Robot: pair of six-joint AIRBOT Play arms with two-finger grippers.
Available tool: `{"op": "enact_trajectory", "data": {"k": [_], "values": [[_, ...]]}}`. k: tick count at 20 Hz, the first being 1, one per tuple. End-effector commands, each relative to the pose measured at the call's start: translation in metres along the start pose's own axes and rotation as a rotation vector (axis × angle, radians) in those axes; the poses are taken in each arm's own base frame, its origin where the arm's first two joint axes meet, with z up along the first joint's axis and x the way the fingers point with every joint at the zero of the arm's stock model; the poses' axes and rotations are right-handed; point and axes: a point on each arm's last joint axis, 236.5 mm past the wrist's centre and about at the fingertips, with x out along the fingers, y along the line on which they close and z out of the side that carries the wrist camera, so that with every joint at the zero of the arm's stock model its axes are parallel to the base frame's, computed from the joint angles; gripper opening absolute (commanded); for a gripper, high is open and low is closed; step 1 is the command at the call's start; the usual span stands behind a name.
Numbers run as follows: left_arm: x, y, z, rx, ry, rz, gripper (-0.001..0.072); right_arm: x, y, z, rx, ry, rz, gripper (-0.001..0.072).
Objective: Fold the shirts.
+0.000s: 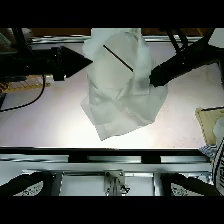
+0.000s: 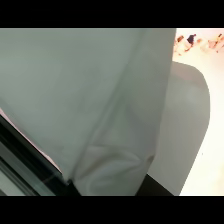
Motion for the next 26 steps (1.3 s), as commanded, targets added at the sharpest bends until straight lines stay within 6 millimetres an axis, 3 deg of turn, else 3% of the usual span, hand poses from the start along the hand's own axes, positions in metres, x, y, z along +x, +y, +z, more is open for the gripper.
{"op": "enact_trajectory", "data": {"k": [1, 2, 4, 5, 8, 12, 14, 16, 19, 23, 24, 25, 26], "values": [[0.01, 0.025, -0.055, 0.02, 0.236, 0.152, 0.0054, -0.012, 0.027, 0.016, 0.076, -0.079, 0.091, 0.0063], [0.015, 0.025, -0.053, 0.03, 0.224, 0.157, 0.0105, -0.018, 0.032, 0.018, 0.085, -0.093, 0.102, 0.0063], [0.016, 0.032, -0.036, 0.044, 0.155, 0.196, 0.059, -0.031, 0.043, 0.02, 0.093, -0.125, 0.114, 0.0063], [0.014, 0.034, -0.024, 0.058, 0.122, 0.215, 0.0648, -0.039, 0.046, 0.02, 0.095, -0.141, 0.108, 0.0063], [-0.002, 0.032, 0.016, 0.116, 0.036, 0.25, 0.0646, -0.065, 0.041, 0.027, 0.116, -0.227, 0.028, 0.0063], [-0.025, 0.009, 0.067, 0.207, -0.062, 0.265, 0.0644, -0.1, -0.001, 0.027, 0.283, -0.336, -0.176, 0.0063], [-0.03, 0.003, 0.077, 0.225, -0.083, 0.267, 0.0605, -0.12, -0.028, 0.019, 0.403, -0.383, -0.255, 0.0062], [-0.028, 0.004, 0.083, 0.189, -0.115, 0.271, 0.0606, -0.127, -0.036, 0.009, 0.439, -0.376, -0.275, 0.0062], [-0.014, 0.008, 0.094, 0.205, -0.172, 0.282, 0.0628, -0.108, -0.007, -0.008, 0.395, -0.244, -0.204, 0.0062], [0.001, 0.022, 0.113, 0.239, -0.268, 0.327, 0.0628, -0.076, 0.05, -0.024, 0.252, -0.058, -0.089, 0.0062], [0.007, 0.025, 0.11, 0.242, -0.259, 0.325, 0.0632, -0.071, 0.061, -0.022, 0.22, -0.048, -0.069, 0.0062], [0.014, 0.027, 0.104, 0.237, -0.242, 0.317, 0.0702, -0.066, 0.07, -0.019, 0.191, -0.04, -0.052, 0.0062], [0.023, 0.028, 0.096, 0.229, -0.215, 0.301, 0.072, -0.06, 0.078, -0.018, 0.169, -0.027, -0.037, 0.0062]]}}
